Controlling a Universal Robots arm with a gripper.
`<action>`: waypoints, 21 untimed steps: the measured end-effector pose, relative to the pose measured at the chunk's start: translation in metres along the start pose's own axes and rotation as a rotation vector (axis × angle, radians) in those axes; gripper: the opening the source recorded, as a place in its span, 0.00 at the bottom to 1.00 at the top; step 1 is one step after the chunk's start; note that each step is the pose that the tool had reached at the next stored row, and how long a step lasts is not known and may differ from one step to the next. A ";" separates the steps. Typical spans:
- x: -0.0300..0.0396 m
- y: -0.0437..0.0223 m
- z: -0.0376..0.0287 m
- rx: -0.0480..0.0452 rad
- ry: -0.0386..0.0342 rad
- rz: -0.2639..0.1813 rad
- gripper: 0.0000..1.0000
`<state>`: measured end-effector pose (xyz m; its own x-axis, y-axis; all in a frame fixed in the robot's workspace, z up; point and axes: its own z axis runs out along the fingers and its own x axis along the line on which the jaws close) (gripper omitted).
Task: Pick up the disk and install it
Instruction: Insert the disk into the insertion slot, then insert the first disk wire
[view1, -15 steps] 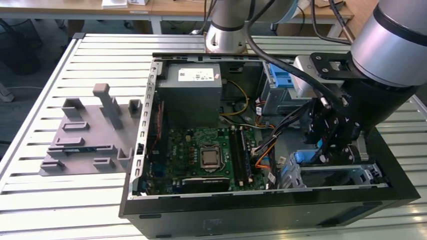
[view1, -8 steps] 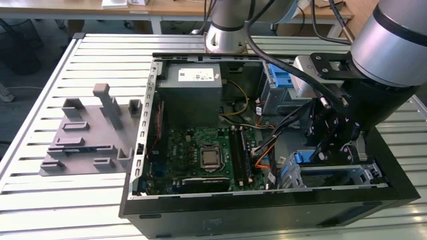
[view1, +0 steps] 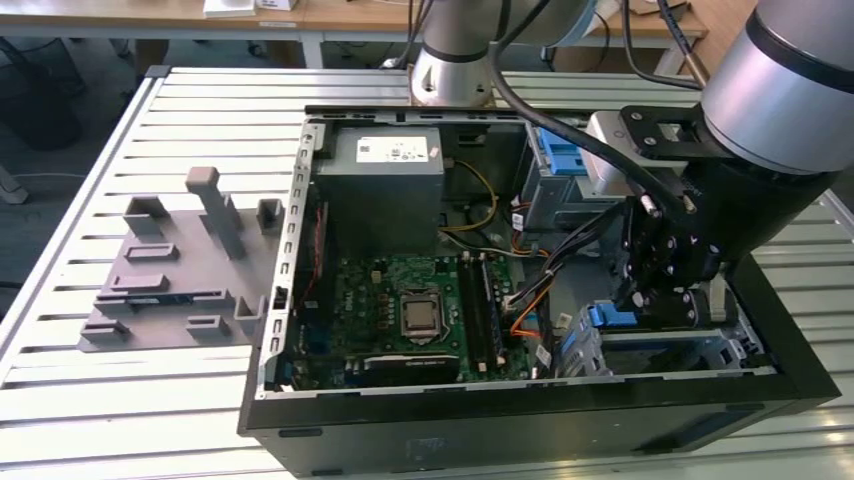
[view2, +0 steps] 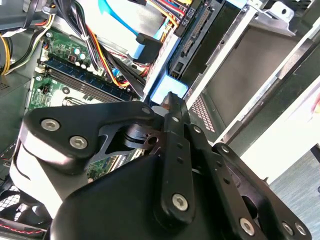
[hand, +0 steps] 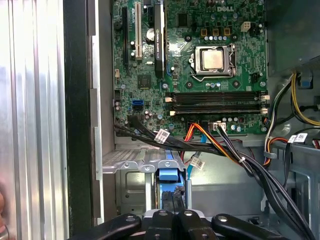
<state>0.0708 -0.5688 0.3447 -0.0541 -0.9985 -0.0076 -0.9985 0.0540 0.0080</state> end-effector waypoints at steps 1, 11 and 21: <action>0.0000 0.0000 0.0000 0.0000 0.0001 0.000 0.11; 0.0000 0.0000 0.0009 0.0000 0.0000 0.000 0.11; -0.0007 -0.0143 0.0013 -0.0002 -0.0002 0.000 0.11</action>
<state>0.0851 -0.5688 0.3433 -0.0540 -0.9985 -0.0078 -0.9985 0.0540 0.0082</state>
